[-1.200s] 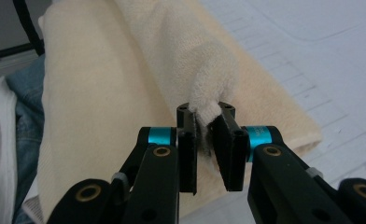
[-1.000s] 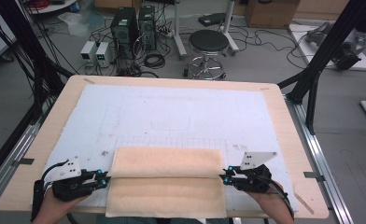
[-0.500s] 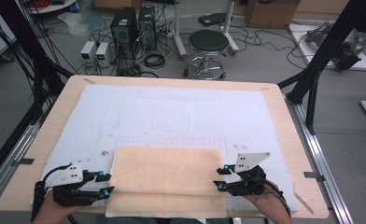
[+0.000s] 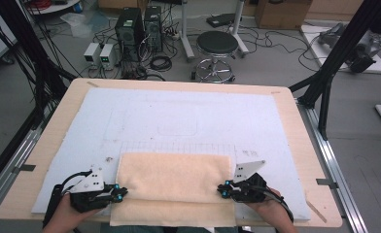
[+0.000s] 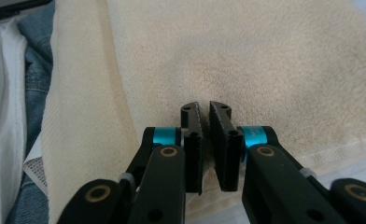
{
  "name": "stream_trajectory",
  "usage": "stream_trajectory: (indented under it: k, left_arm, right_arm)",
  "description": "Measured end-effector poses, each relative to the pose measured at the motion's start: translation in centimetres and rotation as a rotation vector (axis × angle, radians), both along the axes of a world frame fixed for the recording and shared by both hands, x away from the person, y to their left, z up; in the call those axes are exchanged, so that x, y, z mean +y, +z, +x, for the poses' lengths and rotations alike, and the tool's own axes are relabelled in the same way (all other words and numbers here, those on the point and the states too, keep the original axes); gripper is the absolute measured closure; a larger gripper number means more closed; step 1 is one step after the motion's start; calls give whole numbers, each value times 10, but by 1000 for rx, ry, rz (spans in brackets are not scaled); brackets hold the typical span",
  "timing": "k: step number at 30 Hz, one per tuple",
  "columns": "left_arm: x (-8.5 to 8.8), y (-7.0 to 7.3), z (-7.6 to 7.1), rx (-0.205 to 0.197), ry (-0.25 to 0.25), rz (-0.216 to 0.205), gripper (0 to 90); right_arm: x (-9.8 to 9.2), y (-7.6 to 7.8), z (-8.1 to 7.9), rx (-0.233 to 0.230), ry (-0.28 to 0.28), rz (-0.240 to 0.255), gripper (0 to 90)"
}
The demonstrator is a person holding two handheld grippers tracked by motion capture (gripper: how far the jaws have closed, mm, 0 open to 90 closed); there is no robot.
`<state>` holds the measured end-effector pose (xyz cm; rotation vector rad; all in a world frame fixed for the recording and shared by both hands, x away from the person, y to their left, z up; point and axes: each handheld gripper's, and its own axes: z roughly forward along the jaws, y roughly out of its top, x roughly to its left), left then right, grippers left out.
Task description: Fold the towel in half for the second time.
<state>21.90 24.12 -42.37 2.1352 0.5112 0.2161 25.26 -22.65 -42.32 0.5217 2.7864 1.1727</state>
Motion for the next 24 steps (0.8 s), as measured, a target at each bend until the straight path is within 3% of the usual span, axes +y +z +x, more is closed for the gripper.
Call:
stream_trajectory:
  k: [3, 8, 12, 14, 16, 18, 24]
  left_arm:
    - [4, 18, -11, -47, -2, -42, 856]
    - [6, 37, -34, -82, -25, -70, 856]
    - [5, 38, -57, -66, -62, -80, 855]
    - [5, 34, -64, -33, -84, -101, 823]
    - [3, 30, -64, -13, -81, -90, 709]
    - [3, 27, -57, -13, -63, -77, 679]
    - [6, 21, -22, -34, 47, -68, 571]
  right_arm:
    - [-6, 17, -5, -31, -1, 50, 850]
    - [-16, 45, -22, -68, 10, 115, 849]
    - [-19, 49, -43, -63, 50, 119, 845]
    - [-20, 43, -52, -10, 86, 130, 815]
    - [-22, 38, -54, -1, 95, 137, 751]
    - [-22, 33, -51, 24, 83, 134, 688]
    - [-12, 31, -27, -15, 15, 98, 578]
